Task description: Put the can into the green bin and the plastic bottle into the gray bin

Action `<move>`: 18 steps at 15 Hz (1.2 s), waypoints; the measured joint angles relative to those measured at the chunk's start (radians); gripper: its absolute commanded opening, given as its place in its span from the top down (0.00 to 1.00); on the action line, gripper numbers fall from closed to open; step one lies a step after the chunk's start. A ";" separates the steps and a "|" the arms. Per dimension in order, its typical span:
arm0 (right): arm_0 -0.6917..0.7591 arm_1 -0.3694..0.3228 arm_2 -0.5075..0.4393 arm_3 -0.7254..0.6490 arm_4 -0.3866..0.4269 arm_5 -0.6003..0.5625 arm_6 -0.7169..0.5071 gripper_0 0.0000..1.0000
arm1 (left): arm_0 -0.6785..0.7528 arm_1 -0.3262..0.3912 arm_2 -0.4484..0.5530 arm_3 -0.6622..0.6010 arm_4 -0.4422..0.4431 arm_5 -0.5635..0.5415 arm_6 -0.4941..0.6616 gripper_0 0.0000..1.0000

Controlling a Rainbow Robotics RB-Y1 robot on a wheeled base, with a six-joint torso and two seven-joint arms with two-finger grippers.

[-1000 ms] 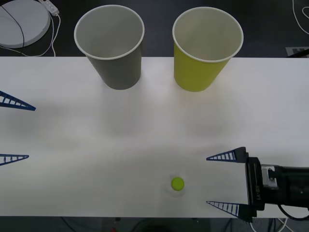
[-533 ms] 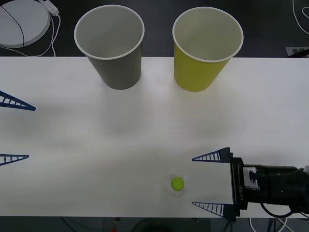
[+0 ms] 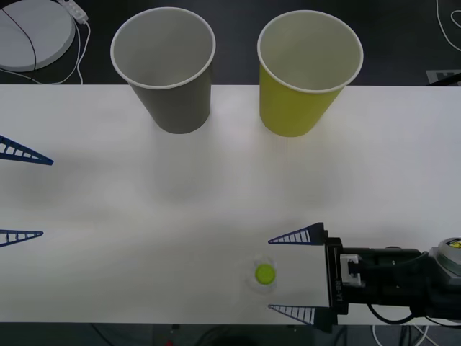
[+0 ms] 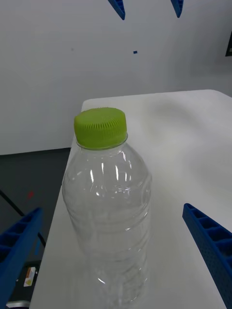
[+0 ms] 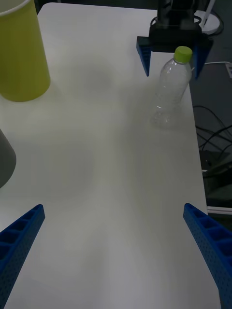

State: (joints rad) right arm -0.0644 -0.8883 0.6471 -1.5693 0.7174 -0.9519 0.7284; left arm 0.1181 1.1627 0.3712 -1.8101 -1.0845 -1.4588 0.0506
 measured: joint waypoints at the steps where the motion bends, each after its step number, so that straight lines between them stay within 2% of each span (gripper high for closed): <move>1: -0.009 0.007 0.010 0.000 0.000 0.010 0.003 0.00 | 0.000 0.000 0.000 0.000 0.000 0.000 0.000 0.00; 5: -0.061 0.022 0.088 0.000 -0.023 0.070 0.013 0.00 | 0.000 0.000 0.000 0.000 0.000 0.000 0.000 0.00; 12: -0.095 0.037 0.133 0.001 -0.027 0.102 0.021 0.00 | 0.000 0.000 0.000 0.000 0.000 0.000 0.000 0.00; 13: -0.095 0.038 0.136 0.001 -0.026 0.102 0.022 0.60 | 0.000 0.000 0.000 0.000 0.000 0.000 0.000 0.00; 14: -0.095 0.037 0.141 0.001 -0.026 0.102 0.022 0.97 | 0.000 0.000 0.000 0.000 0.000 0.000 0.000 0.00; 15: -0.095 0.038 0.146 0.004 -0.027 0.101 0.021 1.00 | 0.000 0.000 0.000 0.000 0.000 0.000 0.000 0.00; 18: -0.095 0.038 0.149 0.014 -0.031 0.094 0.023 1.00 | 0.000 0.000 0.000 0.000 0.000 0.000 0.000 0.00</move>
State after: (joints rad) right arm -0.1596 -0.8499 0.7965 -1.5556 0.6869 -0.8574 0.7513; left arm 0.1181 1.1627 0.3712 -1.8101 -1.0845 -1.4588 0.0506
